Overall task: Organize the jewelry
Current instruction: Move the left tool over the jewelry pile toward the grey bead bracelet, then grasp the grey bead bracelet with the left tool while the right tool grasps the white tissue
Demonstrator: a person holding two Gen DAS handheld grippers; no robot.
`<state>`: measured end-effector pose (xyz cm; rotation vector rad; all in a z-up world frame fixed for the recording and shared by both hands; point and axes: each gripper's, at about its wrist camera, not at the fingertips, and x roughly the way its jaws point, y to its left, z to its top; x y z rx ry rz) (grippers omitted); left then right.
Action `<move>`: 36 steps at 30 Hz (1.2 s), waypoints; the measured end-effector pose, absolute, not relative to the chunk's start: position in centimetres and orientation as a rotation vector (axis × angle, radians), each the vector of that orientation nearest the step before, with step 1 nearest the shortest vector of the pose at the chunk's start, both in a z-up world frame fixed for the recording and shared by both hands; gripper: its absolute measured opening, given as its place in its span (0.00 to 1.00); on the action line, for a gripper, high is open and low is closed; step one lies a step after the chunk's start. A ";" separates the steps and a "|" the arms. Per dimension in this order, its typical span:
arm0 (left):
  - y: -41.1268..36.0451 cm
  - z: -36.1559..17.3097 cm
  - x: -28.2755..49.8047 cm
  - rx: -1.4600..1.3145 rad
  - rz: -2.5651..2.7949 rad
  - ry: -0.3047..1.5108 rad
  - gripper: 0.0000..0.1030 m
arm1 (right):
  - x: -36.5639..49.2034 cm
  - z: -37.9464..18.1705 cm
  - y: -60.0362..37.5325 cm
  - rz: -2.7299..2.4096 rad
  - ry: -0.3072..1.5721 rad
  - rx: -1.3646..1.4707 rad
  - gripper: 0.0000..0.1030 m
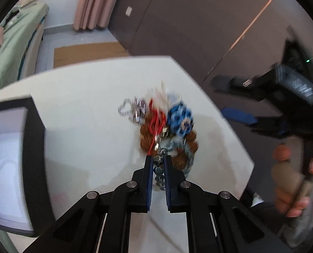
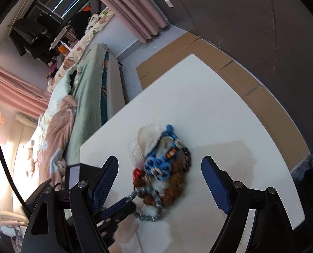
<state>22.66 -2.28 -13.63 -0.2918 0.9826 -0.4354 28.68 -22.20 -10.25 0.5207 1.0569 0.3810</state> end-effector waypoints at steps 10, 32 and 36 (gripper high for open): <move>1.9 -9.0 21.2 -0.423 -0.426 0.841 0.10 | 31.9 -10.2 -17.7 0.389 1.104 0.399 0.66; 8.3 -4.2 17.6 -0.492 -0.295 0.687 0.10 | 31.6 -9.9 -17.9 0.271 1.089 0.366 0.12; 8.9 -4.6 17.3 -0.495 -0.274 0.692 0.10 | 31.1 -10.0 -18.8 0.307 1.104 0.424 0.12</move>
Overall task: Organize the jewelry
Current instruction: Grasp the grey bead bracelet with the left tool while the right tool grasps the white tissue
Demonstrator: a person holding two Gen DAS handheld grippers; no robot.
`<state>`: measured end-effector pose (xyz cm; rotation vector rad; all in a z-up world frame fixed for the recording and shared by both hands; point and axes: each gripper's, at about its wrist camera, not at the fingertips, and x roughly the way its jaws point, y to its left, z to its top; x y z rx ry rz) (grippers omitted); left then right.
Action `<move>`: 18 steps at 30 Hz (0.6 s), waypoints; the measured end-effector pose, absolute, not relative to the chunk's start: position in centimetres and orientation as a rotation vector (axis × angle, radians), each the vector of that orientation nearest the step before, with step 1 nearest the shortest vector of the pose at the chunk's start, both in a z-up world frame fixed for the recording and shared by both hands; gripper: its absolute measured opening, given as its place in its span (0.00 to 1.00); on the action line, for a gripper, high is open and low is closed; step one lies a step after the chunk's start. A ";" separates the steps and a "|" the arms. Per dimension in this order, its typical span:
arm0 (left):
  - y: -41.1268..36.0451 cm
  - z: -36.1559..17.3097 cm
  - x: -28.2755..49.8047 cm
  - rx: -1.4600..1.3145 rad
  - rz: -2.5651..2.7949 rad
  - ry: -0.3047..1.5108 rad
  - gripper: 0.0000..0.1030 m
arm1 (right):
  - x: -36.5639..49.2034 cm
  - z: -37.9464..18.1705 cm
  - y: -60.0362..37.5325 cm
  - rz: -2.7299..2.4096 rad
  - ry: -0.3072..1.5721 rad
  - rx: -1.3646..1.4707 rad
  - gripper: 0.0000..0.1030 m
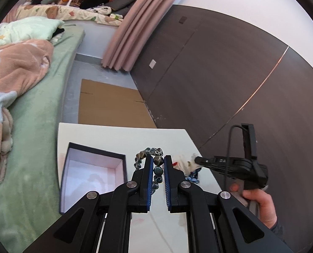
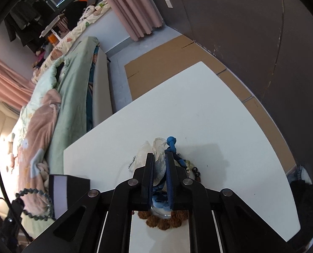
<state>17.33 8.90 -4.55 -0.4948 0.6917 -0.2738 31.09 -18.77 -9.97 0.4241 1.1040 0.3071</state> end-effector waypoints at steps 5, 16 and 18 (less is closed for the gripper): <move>9.7 -4.5 16.6 -0.492 -0.256 0.685 0.10 | 30.3 -11.3 -17.1 0.395 1.195 0.457 0.12; 10.1 -4.7 16.5 -0.495 -0.239 0.691 0.10 | 30.6 -10.5 -16.8 0.287 1.178 0.340 0.66; 10.1 -5.0 16.7 -0.492 -0.240 0.697 0.10 | 30.8 -10.4 -16.6 0.287 1.166 0.327 0.66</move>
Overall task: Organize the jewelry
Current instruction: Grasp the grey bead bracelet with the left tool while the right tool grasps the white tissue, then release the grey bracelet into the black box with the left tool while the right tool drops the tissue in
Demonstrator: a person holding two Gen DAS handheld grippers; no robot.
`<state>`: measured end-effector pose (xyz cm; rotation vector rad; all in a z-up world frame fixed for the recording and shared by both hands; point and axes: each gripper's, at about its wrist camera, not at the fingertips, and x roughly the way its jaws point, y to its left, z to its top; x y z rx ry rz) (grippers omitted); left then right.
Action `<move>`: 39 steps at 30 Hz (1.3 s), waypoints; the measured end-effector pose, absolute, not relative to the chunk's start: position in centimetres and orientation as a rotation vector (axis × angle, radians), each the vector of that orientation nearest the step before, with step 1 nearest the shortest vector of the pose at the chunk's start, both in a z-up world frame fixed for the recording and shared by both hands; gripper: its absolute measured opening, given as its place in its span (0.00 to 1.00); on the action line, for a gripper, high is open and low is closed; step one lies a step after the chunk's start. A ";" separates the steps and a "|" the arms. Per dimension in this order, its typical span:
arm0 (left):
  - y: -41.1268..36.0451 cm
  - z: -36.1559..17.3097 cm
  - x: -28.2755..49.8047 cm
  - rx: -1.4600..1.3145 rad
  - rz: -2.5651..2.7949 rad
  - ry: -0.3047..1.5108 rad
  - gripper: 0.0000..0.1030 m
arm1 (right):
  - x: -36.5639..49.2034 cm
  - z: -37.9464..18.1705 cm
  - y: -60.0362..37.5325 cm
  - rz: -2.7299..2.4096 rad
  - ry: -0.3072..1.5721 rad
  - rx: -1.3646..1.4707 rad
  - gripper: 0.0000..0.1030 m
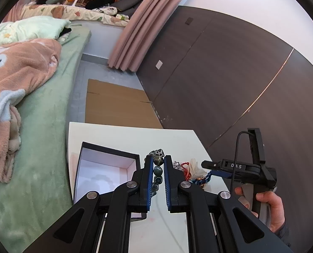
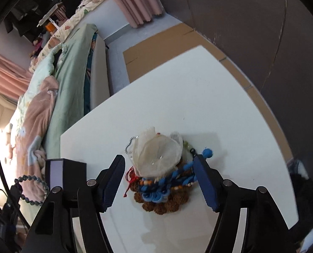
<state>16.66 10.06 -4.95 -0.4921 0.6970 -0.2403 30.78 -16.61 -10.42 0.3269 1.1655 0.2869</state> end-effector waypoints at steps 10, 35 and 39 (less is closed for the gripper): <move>10.5 -6.0 17.6 -0.495 -0.211 0.728 0.10 | 32.8 -11.6 -14.6 0.282 1.203 0.183 0.66; 14.8 -6.5 16.6 -0.590 -0.088 0.752 1.00 | 26.2 -2.4 -9.4 0.758 0.854 0.444 0.04; 16.0 -6.5 16.1 -0.599 -0.062 0.742 1.00 | 25.6 -2.3 -6.9 0.854 0.858 0.471 0.04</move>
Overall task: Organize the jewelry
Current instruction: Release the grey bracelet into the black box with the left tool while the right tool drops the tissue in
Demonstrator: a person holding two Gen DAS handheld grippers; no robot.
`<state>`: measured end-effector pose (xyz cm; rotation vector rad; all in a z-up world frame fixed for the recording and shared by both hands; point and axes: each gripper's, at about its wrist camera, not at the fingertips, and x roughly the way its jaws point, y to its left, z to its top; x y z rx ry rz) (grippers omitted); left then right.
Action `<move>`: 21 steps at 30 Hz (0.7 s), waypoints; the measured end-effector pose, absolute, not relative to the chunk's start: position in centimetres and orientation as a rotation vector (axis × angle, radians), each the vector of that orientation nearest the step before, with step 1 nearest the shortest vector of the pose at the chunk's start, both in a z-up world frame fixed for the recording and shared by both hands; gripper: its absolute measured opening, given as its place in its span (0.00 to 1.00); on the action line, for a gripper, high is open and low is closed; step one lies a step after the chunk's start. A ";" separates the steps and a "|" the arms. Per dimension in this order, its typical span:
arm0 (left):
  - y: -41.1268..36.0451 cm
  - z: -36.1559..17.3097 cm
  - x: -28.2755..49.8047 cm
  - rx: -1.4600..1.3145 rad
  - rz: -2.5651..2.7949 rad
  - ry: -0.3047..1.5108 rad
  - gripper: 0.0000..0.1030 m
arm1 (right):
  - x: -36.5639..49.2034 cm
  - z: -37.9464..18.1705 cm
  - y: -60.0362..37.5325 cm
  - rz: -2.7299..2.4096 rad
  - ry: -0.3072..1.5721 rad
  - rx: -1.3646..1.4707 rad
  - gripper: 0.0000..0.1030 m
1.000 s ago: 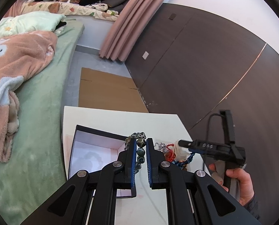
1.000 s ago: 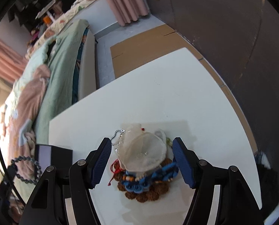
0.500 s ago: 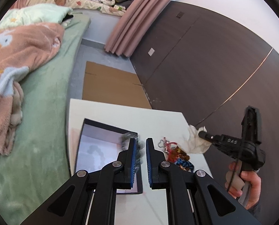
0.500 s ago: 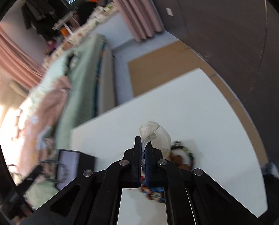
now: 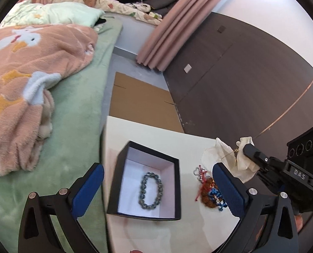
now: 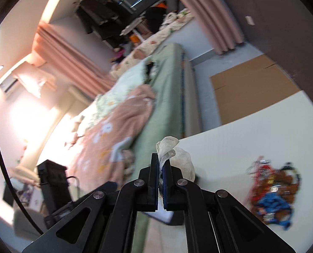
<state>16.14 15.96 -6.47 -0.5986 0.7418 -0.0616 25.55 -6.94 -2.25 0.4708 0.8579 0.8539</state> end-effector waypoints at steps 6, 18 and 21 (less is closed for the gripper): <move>18.8 -6.2 15.3 -0.638 0.021 0.700 1.00 | 25.7 -4.1 -2.5 0.968 0.980 0.473 0.71; 18.0 -5.7 15.5 -0.629 0.022 0.693 1.00 | 25.9 -4.0 -9.8 0.742 0.969 0.460 0.89; 16.3 -5.3 15.9 -0.606 -0.008 0.695 1.00 | 25.6 -3.4 -12.0 0.654 0.960 0.399 0.88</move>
